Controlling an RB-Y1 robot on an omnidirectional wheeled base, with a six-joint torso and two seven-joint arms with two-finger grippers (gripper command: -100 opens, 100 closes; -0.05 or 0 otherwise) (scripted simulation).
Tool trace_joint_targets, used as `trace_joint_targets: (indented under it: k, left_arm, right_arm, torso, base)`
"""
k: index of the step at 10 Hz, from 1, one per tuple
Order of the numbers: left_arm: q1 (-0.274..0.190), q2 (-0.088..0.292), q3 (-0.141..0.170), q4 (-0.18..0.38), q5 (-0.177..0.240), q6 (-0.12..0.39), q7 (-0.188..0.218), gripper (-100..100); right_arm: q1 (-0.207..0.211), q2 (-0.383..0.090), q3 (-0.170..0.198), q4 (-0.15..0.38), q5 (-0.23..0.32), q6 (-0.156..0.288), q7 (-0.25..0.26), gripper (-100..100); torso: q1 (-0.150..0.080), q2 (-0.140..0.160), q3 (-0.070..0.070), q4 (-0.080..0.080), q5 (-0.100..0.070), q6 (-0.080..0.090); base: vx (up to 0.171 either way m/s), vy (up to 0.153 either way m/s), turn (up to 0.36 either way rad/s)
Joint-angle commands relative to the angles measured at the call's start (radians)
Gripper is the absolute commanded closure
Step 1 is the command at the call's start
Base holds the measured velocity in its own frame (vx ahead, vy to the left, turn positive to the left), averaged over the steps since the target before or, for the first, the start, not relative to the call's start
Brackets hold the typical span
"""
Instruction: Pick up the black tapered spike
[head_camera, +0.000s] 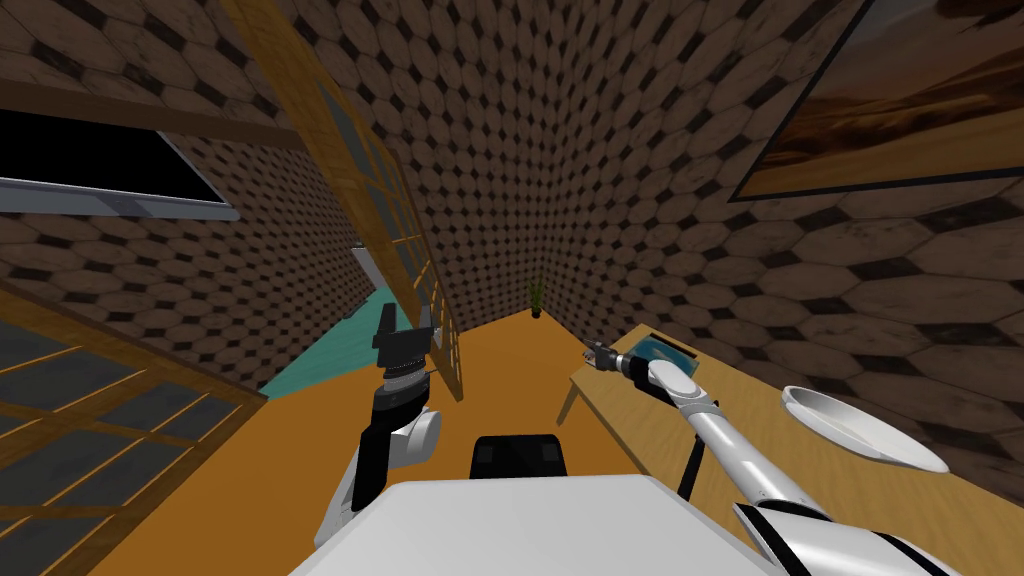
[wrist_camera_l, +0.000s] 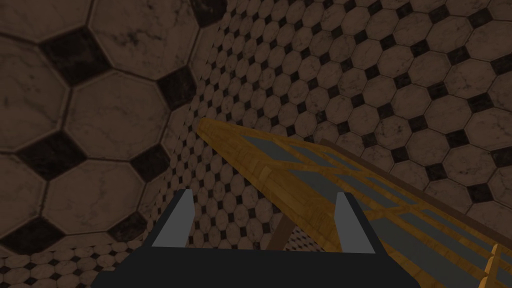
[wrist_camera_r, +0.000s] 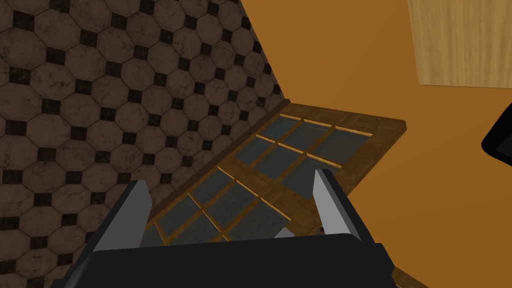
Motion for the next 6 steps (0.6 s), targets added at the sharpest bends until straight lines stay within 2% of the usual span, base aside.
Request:
trace_joint_targets:
  k: [1,2,4,5,6]
  left_arm:
    - [0.0,0.0,0.0,0.0,0.0,0.0,0.0,0]
    - [0.0,0.0,0.0,0.0,0.0,0.0,0.0,0]
    - [0.0,0.0,0.0,0.0,0.0,0.0,0.0,0]
    - [0.0,0.0,0.0,0.0,0.0,0.0,0.0,0]
    - [0.0,0.0,0.0,0.0,0.0,0.0,0.0,0]
  right_arm:
    - [-0.017,-0.011,-0.008,0.05,0.05,-0.027,0.05,-100]
    - [-0.017,-0.011,-0.008,0.043,0.077,-0.027,0.058,-100]
    - [-0.017,-0.011,-0.008,0.083,0.077,-0.027,0.062,-100]
    - [-0.023,-0.028,-0.012,0.112,0.131,-0.05,0.098,-100]
    - [-0.023,-0.028,-0.012,0.137,0.149,-0.05,0.099,-100]
  torso:
    - [0.0,0.0,0.0,0.0,0.0,0.0]
    - [0.0,0.0,0.0,0.0,0.0,0.0]
    - [0.0,0.0,0.0,0.0,0.0,0.0]
    - [0.0,0.0,0.0,0.0,0.0,0.0]
    - [0.0,0.0,0.0,0.0,0.0,0.0]
  base:
    - [-0.001,-0.008,0.073]
    - [-0.002,-0.011,0.064]
    - [-0.001,-0.004,0.007]
    - [-0.002,-0.008,0.105]
    - [0.0,-0.015,0.057]
